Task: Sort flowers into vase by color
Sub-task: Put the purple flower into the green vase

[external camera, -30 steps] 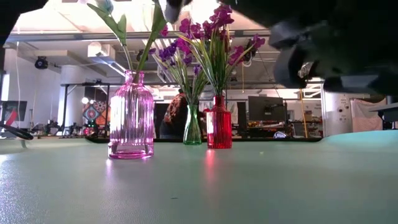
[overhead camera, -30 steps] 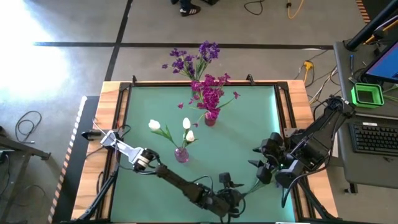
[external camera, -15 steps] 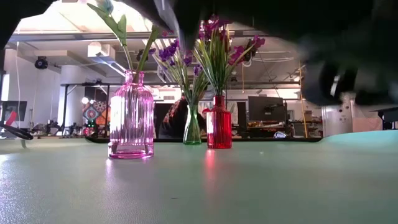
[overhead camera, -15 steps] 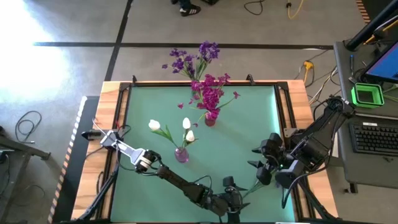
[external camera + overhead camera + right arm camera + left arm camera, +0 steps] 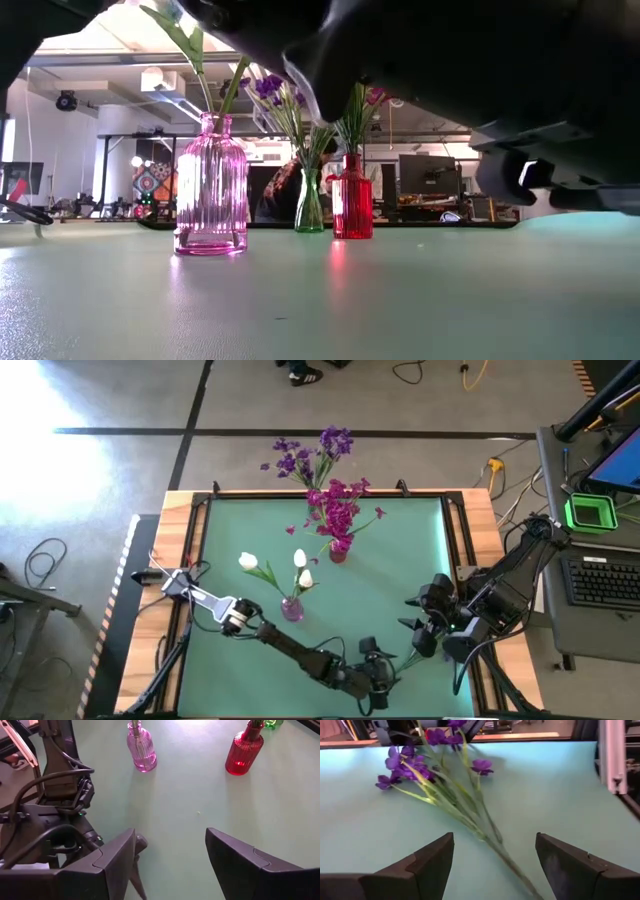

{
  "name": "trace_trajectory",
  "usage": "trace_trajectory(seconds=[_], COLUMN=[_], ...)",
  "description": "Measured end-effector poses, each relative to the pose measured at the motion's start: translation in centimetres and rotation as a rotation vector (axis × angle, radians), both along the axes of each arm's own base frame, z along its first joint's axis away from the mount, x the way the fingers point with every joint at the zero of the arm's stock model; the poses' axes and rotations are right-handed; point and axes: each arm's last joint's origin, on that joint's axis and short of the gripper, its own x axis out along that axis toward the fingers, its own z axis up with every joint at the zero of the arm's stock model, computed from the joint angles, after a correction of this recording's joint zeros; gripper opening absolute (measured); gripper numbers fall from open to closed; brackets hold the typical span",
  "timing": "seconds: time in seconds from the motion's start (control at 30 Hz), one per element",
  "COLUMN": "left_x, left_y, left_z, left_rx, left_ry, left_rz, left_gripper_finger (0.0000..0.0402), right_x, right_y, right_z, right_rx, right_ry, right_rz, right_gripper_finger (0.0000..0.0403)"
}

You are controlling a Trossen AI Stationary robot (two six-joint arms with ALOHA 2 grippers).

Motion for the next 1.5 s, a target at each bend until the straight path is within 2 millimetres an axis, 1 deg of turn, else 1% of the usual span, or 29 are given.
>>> trace_trajectory(seconds=[0.23,0.53,0.8,0.9,0.97,1.07,1.43,1.5], left_x=[-0.3,-0.5,-0.7,-0.7,-0.7,-0.7,-0.9,-0.9], left_y=[0.0,0.0,-0.1,-0.1,-0.1,-0.2,0.0,0.0], left_z=[-0.6,-1.3,-1.4,-1.4,-1.4,-1.5,-1.6,-1.6], left_rx=[0.004,-0.016,-0.012,-0.013,-0.022,-0.02,0.011,0.004], left_ry=[0.035,0.114,0.132,0.134,0.134,0.134,0.13,0.134], left_rz=[0.0,-0.055,-0.055,-0.054,-0.051,-0.042,0.037,0.043], left_gripper_finger=[0.027,0.027,0.027,0.0261,0.0246,0.021,0.0028,0.0008], right_x=[0.0,0.0,0.0,0.0,0.0,0.0,0.2,0.3], right_y=[0.0,0.0,0.0,0.0,0.0,0.0,0.2,0.3], right_z=[0.0,0.0,0.0,0.0,0.0,0.0,0.1,0.2], right_rx=[0.0,0.001,0.008,0.01,0.011,0.012,0.03,0.035], right_ry=[0.0,0.0,-0.002,-0.003,-0.003,-0.003,-0.026,-0.039], right_rz=[0.0,0.0,-0.007,-0.009,-0.01,-0.01,-0.001,0.01], right_gripper_finger=[0.0233,0.0233,0.0233,0.0233,0.0233,0.0233,0.0233,0.0233])
